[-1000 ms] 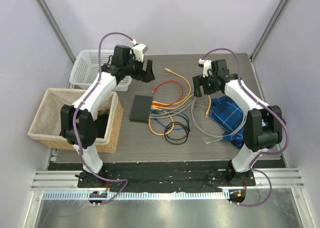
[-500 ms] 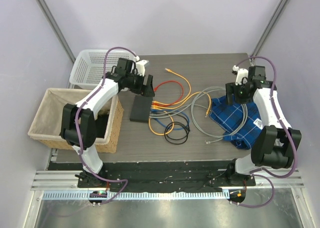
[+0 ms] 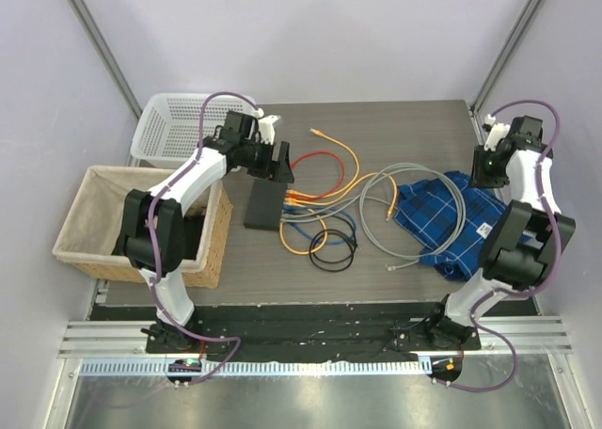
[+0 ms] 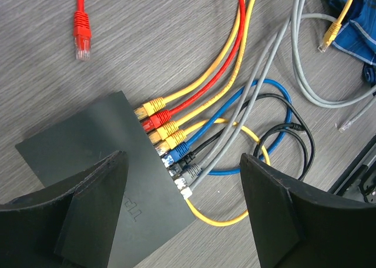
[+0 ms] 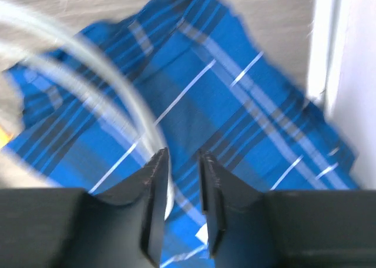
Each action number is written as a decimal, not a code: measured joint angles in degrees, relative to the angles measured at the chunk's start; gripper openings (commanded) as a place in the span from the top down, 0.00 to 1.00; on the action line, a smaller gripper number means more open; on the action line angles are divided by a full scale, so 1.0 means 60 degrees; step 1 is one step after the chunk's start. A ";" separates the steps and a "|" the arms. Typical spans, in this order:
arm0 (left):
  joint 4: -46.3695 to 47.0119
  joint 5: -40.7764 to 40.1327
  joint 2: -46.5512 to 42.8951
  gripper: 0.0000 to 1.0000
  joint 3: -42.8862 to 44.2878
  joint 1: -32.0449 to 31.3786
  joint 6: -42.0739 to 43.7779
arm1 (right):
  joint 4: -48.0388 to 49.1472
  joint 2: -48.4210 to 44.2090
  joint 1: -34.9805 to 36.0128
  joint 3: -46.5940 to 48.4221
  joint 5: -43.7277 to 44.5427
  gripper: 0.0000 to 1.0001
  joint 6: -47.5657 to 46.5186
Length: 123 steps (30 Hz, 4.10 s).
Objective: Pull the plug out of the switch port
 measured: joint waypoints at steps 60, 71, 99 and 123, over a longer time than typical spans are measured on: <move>0.0419 -0.2076 0.1239 0.24 -0.1155 -0.0047 -0.0590 | 0.0372 0.2514 0.5129 0.3639 -0.0302 0.41 0.1351; 0.0393 -0.1472 0.0597 0.24 -0.2157 -0.1603 -0.0138 | 0.0372 0.2514 0.5384 0.2805 -0.0754 0.42 0.1490; -0.1603 0.1413 0.0583 0.60 -0.1111 -0.0018 0.2135 | -0.2922 0.5351 0.7093 0.5395 -0.4044 0.45 -0.2189; -0.2317 0.1749 0.1206 0.98 -0.0426 -0.0346 0.2371 | -0.2932 0.6116 0.7100 0.4889 -0.6470 0.41 -0.2149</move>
